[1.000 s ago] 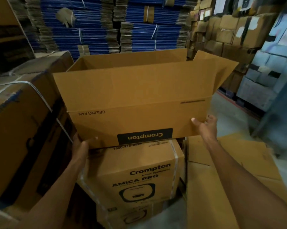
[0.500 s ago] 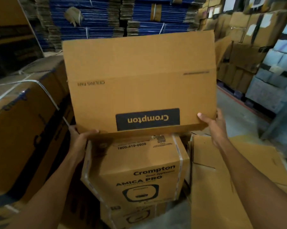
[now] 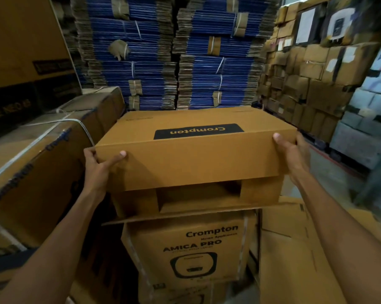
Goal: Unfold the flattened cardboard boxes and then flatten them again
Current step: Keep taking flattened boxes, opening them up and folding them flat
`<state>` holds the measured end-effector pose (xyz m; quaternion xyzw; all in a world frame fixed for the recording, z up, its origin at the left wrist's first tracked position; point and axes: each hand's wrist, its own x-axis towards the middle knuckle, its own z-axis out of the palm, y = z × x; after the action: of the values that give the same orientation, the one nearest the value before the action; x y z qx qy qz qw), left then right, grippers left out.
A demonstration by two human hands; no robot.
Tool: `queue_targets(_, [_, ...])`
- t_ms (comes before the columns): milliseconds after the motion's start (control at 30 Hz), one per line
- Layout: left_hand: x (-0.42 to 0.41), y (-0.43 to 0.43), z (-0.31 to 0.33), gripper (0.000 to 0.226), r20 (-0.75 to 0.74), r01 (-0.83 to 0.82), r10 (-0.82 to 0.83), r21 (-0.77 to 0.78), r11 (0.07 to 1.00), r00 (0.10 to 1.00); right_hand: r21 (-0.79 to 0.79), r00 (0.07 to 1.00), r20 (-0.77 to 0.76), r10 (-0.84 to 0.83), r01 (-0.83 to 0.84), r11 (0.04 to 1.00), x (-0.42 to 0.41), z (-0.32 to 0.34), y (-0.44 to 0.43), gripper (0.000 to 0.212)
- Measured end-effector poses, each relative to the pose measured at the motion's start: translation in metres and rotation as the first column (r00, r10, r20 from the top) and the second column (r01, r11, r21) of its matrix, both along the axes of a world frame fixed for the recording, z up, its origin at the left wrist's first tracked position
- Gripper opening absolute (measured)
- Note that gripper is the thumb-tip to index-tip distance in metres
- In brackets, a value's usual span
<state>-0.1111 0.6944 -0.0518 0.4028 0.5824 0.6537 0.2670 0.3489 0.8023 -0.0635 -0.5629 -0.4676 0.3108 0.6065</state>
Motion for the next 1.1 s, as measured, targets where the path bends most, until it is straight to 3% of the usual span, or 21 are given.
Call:
queue_targets(100, [0.002, -0.018, -0.017, 0.086, 0.011, 0.024, -0.024, -0.035, 0.999, 1.0, -0.029, 0.999, -0.01, -0.032, 0.031, 0.999, 0.0, -0.022, -0.02, 0.069])
queue_targets(167, [0.003, -0.033, -0.033, 0.109, 0.031, 0.064, -0.061, -0.097, 0.993, 0.998, -0.12, 0.999, -0.022, -0.023, 0.02, 0.993, 0.0, -0.041, -0.032, 0.091])
queue_targets(233, [0.005, -0.048, -0.051, 0.12, 0.018, 0.133, -0.132, -0.189, 0.973, 0.991, -0.236, 1.0, -0.009, 0.003, -0.005, 0.972, -0.003, -0.056, -0.044, 0.097])
queue_targets(333, [0.011, -0.06, -0.065, 0.114, 0.04, 0.191, -0.189, -0.353, 0.916, 0.981, -0.346, 0.996, 0.013, 0.084, -0.074, 0.935, 0.001, -0.068, -0.054, 0.091])
queue_targets(433, [0.006, -0.057, -0.049, 0.104, -0.051, 0.11, -0.144, -0.417, 0.902, 0.988, -0.363, 0.991, 0.016, 0.131, -0.117, 0.924, 0.015, -0.055, -0.049, 0.113])
queue_targets(500, [0.005, -0.053, -0.017, 0.105, -0.155, 0.073, -0.152, -0.428, 0.901, 0.976, -0.329, 0.985, 0.04, 0.169, -0.147, 0.933, 0.03, -0.039, -0.028, 0.103])
queue_targets(633, [-0.002, -0.038, 0.061, 0.097, -0.365, 0.017, -0.183, -0.414, 0.91, 0.913, -0.351, 0.925, 0.166, 0.342, -0.269, 0.897, 0.016, 0.061, -0.038, 0.06])
queue_targets(700, [-0.005, -0.03, 0.096, 0.12, -0.413, 0.002, -0.202, -0.436, 0.9, 0.888, -0.435, 0.883, 0.295, 0.366, -0.217, 0.874, 0.018, 0.1, -0.029, 0.073])
queue_targets(767, [-0.006, -0.021, 0.117, 0.122, -0.437, 0.031, -0.253, -0.453, 0.891, 0.863, -0.492, 0.786, 0.485, 0.384, -0.117, 0.863, 0.011, 0.133, -0.031, 0.093])
queue_targets(867, [0.008, -0.013, 0.126, 0.098, -0.563, -0.052, -0.327, -0.553, 0.832, 0.759, -0.442, 0.56, 0.727, 0.398, -0.062, 0.895, -0.011, 0.153, -0.044, 0.106])
queue_targets(933, [0.012, -0.01, 0.13, 0.106, -0.602, -0.124, -0.386, -0.633, 0.764, 0.699, -0.454, 0.345, 0.798, 0.494, -0.195, 0.87, -0.04, 0.154, -0.066, 0.104])
queue_targets(1000, [-0.005, 0.002, 0.124, 0.123, -0.575, -0.112, -0.433, -0.68, 0.724, 0.694, -0.481, 0.144, 0.817, 0.559, -0.365, 0.797, -0.075, 0.146, -0.092, 0.102])
queue_targets(1067, [-0.019, 0.012, 0.114, 0.129, -0.544, -0.1, -0.427, -0.693, 0.714, 0.722, -0.45, -0.03, 0.873, 0.487, -0.437, 0.779, -0.107, 0.127, -0.115, 0.101])
queue_targets(1100, [-0.025, 0.018, 0.109, 0.121, -0.536, -0.093, -0.43, -0.697, 0.711, 0.727, -0.398, -0.076, 0.91, 0.409, -0.443, 0.803, -0.119, 0.118, -0.12, 0.096])
